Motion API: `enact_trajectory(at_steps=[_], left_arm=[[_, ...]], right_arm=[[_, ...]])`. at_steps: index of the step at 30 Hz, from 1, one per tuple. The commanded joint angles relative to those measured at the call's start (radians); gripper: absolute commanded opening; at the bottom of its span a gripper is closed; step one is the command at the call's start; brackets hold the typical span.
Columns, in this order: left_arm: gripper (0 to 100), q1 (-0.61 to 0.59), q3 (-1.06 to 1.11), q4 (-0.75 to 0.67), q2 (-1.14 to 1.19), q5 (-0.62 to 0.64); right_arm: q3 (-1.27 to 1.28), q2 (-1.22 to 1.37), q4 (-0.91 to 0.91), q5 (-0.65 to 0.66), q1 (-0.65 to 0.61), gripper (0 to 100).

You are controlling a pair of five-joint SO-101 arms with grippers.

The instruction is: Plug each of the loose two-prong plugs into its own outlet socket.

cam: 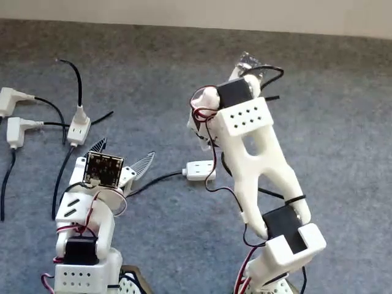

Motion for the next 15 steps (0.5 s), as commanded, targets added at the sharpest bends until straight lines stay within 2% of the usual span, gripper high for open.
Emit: enact_trajectory(at_steps=[1,7,15], left_arm=[[37,0.01,-0.004,-0.017,-0.002,0.008],[37,0.01,-0.004,-0.018,-0.002,0.008],[37,0.01,-0.004,-0.02,-0.002,0.008]], right_arm=[[0.03,-0.012,0.004,-0.014,0.045,0.6],[0.14,-0.012,-0.024,-0.014,0.081,0.6],[0.143,0.044,-0.074,-0.051,0.01,0.6]])
